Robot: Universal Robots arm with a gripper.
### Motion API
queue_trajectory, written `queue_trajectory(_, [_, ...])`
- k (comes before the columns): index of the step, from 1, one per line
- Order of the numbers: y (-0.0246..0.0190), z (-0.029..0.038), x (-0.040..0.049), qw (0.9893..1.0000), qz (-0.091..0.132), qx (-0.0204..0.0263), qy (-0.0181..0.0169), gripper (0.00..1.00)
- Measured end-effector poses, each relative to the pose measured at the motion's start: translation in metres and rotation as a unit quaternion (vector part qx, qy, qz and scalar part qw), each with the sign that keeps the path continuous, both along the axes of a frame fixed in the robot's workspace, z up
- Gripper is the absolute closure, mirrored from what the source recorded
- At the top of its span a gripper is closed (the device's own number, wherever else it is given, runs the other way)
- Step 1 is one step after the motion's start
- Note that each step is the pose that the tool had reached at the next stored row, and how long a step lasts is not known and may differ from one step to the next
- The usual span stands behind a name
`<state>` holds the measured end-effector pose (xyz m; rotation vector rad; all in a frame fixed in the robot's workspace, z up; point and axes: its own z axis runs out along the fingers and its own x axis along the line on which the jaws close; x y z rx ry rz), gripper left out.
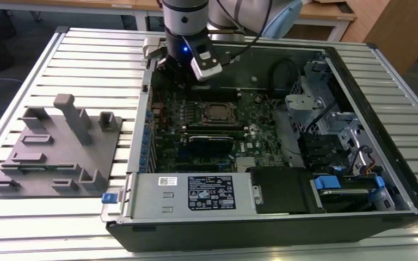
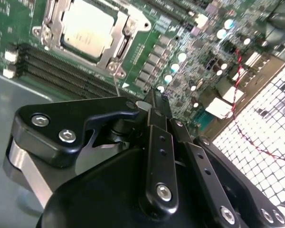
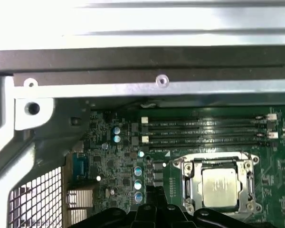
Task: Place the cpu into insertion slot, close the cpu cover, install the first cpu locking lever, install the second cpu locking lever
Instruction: 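Install the first cpu locking lever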
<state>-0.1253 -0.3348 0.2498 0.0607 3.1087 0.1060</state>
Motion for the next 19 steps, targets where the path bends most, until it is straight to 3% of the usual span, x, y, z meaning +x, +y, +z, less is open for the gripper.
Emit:
queue_trajectory(9, [-0.0001, -0.0006, -0.0009, 0.9989, 0.015, 0.0451, -0.0001, 0.89])
queue_trajectory(13, [-0.0004, -0.0009, -0.001, 0.9983, 0.019, 0.0559, 0.0, 0.89])
queue_trajectory(16, [-0.0007, -0.0013, -0.0009, 0.9974, 0.022, 0.069, -0.0002, 0.89])
queue_trajectory(19, [-0.0007, -0.0013, -0.001, 0.9972, 0.022, 0.0716, -0.0002, 0.89])
